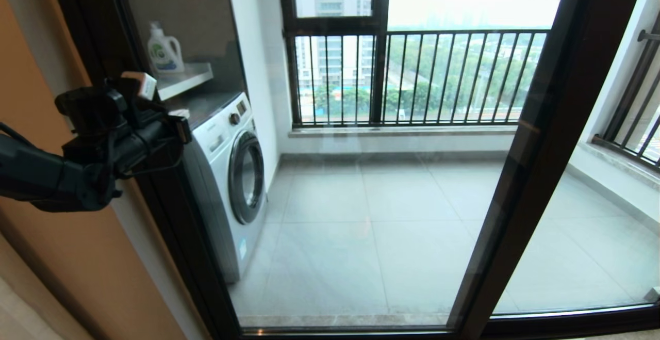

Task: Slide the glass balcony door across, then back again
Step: Close the slid door

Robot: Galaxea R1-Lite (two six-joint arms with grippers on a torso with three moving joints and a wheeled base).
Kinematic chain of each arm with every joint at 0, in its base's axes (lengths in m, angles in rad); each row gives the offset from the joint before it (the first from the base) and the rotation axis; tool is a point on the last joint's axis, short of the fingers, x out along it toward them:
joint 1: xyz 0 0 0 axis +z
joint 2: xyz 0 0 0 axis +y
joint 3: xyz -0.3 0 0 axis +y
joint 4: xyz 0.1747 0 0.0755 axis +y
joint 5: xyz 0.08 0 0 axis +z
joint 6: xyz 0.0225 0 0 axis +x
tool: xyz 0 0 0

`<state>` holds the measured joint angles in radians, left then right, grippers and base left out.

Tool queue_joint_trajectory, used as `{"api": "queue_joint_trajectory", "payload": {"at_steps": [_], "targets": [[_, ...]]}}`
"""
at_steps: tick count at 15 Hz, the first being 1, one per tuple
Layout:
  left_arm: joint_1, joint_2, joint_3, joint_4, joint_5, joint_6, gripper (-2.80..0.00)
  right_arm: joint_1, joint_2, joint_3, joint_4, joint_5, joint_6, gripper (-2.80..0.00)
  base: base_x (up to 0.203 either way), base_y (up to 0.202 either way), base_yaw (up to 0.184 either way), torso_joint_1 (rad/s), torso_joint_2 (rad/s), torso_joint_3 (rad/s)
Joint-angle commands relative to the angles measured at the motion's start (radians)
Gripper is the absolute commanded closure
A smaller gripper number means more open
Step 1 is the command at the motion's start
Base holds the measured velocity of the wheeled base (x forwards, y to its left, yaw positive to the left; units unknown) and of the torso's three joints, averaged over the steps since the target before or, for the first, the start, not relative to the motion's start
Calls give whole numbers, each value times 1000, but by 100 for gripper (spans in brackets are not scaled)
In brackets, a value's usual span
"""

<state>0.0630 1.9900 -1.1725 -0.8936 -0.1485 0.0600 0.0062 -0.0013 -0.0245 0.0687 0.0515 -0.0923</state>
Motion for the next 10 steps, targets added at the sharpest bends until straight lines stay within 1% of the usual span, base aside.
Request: {"api": "queue_joint_trajectory", "payload": {"at_steps": [1, 4, 6, 8, 9, 10], "targets": [[-4, -24, -75, 43, 4, 0, 0, 0, 1, 0, 0, 1, -1, 0, 0, 0, 0, 0, 0, 0], [-3, -68, -164, 134, 6, 0, 0, 0, 1, 0, 0, 1, -1, 0, 0, 0, 0, 0, 0, 0], [-3, -105, -156, 162, 4, -1, 0, 0, 1, 0, 0, 1, -1, 0, 0, 0, 0, 0, 0, 0], [-3, -164, -58, 163, 1, -5, 0, 0, 1, 0, 0, 1, -1, 0, 0, 0, 0, 0, 0, 0], [-4, -206, 22, 161, -3, -5, 0, 0, 1, 0, 0, 1, -1, 0, 0, 0, 0, 0, 0, 0], [-4, -265, 128, 158, -6, -7, 0, 0, 1, 0, 0, 1, -1, 0, 0, 0, 0, 0, 0, 0]]}}
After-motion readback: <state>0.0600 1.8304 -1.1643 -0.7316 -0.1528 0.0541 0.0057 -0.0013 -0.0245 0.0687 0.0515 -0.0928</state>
